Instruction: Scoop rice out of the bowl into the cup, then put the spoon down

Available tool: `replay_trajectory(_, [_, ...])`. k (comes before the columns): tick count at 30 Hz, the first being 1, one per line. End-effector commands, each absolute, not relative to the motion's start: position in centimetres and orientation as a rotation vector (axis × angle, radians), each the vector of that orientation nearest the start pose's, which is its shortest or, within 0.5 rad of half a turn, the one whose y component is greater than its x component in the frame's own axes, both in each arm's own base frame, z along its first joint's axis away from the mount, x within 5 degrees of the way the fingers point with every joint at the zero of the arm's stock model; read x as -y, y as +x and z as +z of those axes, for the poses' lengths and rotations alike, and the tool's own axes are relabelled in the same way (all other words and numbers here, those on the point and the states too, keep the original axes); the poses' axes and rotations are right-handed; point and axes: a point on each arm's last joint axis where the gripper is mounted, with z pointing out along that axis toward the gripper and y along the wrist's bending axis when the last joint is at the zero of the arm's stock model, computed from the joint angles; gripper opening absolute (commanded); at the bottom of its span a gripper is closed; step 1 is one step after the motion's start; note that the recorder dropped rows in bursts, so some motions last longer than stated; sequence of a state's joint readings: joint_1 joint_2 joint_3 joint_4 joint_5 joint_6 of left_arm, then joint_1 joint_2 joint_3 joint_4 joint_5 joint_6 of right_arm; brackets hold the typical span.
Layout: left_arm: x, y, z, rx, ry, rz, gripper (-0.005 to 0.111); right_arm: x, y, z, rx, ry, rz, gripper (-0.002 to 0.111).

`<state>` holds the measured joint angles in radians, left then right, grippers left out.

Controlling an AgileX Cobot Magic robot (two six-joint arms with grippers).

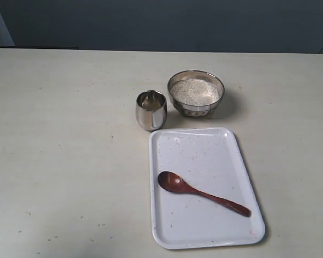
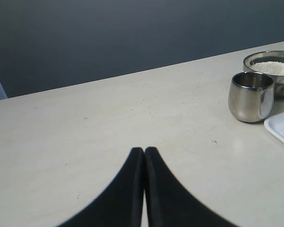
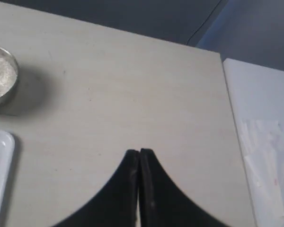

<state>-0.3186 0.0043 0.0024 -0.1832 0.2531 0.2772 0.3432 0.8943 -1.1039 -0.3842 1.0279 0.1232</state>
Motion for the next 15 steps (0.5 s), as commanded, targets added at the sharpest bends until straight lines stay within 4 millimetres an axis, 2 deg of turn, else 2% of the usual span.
replay_trajectory(1, [2.1, 5.1, 19.2, -1.68, 0.389, -0.207, 0.001, -1.0, 14.1, 41.8, -2.117, -0.285, -0.345, 0.0])
replay_trajectory(3, [2.1, 5.1, 19.2, -1.68, 0.389, -0.207, 0.001, -0.6, 13.5, 42.2, -2.094, -0.27, -0.363, 0.0])
replay_trajectory(5, [2.1, 5.1, 19.2, -1.68, 0.389, -0.207, 0.001, -0.7, 12.8, 42.2, -2.105, -0.191, -0.272, 0.0])
replay_trajectory(9, [2.1, 5.1, 19.2, -1.68, 0.389, -0.207, 0.001, -0.1, 12.0, 42.4, -2.094, -0.096, -0.263, 0.0])
replay_trajectory(12, [2.1, 5.1, 19.2, -1.68, 0.389, -0.207, 0.001, 0.7, 10.8, 42.3, -1.977, 0.002, -0.247, 0.0])
replay_trajectory(15, [2.1, 5.1, 19.2, -1.68, 0.389, -0.207, 0.001, 1.3, 9.3, 40.6, -1.844, 0.006, -0.227, 0.0])
